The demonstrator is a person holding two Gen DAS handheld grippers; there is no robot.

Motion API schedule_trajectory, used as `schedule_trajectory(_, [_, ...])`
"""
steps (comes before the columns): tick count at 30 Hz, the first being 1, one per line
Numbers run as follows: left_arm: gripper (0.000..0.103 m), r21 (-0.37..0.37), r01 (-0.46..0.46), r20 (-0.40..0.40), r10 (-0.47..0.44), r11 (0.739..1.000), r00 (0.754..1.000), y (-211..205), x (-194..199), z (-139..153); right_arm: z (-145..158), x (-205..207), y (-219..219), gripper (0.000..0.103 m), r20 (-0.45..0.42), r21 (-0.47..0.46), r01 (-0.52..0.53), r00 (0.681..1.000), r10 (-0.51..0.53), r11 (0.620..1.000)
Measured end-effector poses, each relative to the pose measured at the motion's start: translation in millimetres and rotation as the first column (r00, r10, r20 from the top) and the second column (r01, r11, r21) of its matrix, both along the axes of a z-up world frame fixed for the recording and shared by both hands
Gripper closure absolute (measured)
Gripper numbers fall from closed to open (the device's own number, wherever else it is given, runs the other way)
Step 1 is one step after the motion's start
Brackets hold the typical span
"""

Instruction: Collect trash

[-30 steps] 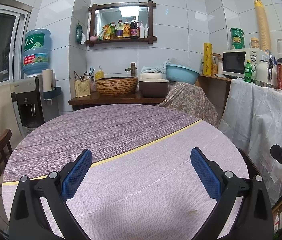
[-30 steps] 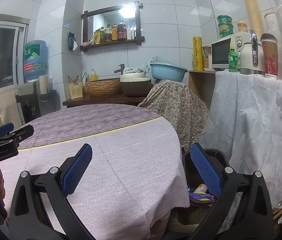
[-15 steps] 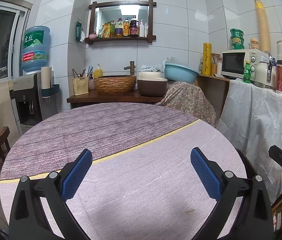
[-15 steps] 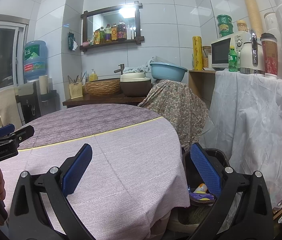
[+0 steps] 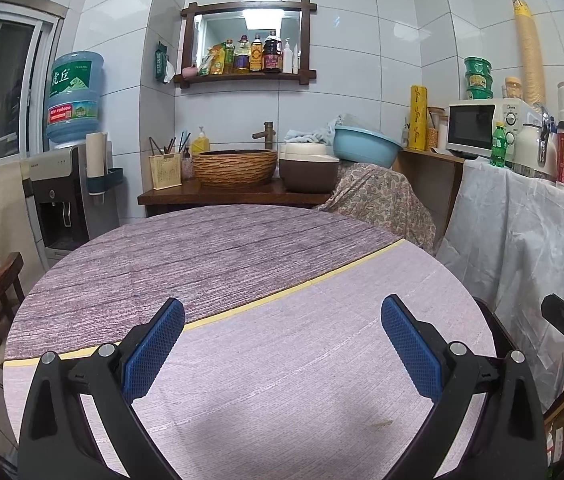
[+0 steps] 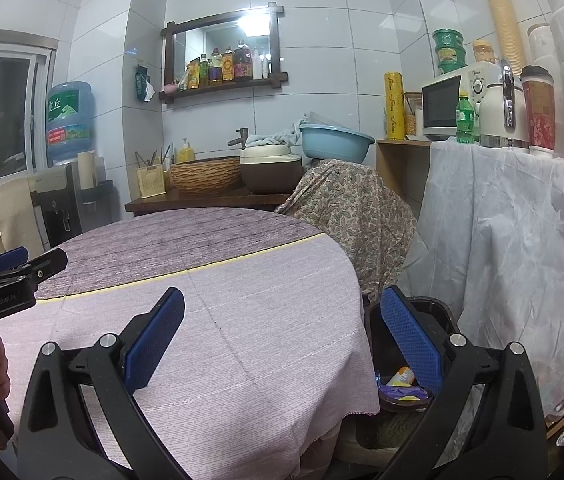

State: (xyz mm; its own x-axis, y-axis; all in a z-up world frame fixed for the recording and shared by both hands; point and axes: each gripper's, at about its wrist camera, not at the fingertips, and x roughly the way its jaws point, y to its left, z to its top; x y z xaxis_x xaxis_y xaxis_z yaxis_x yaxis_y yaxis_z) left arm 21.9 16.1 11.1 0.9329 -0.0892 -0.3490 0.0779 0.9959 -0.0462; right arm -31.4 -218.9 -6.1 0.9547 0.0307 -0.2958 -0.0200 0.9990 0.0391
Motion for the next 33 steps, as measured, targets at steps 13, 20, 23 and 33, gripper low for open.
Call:
schedule_trajectory(13, [0.005, 0.002, -0.009, -0.008, 0.009, 1.0, 1.0, -0.8, 1.6, -0.1, -0.8, 1.3, 1.4, 0.006, -0.007, -0.001, -0.003, 1.0, 0.003, 1.0])
schedule_trajectory(20, [0.005, 0.001, -0.009, -0.009, 0.009, 1.0, 1.0, -0.4, 1.9, -0.1, -1.3, 1.1, 2.7, 0.006, -0.007, -0.003, -0.004, 1.0, 0.004, 1.0])
schedule_trajectory(23, [0.005, 0.003, -0.007, -0.008, 0.007, 1.0, 1.0, 0.0, 2.3, -0.1, -2.5, 0.7, 3.1, 0.006, -0.007, -0.004, -0.005, 1.0, 0.005, 1.0])
schedule_trajectory(33, [0.005, 0.006, -0.011, -0.006, 0.011, 1.0, 1.0, -1.2, 0.8, -0.3, -1.9, 1.6, 3.1, 0.006, -0.01, -0.002, -0.006, 1.0, 0.006, 1.0])
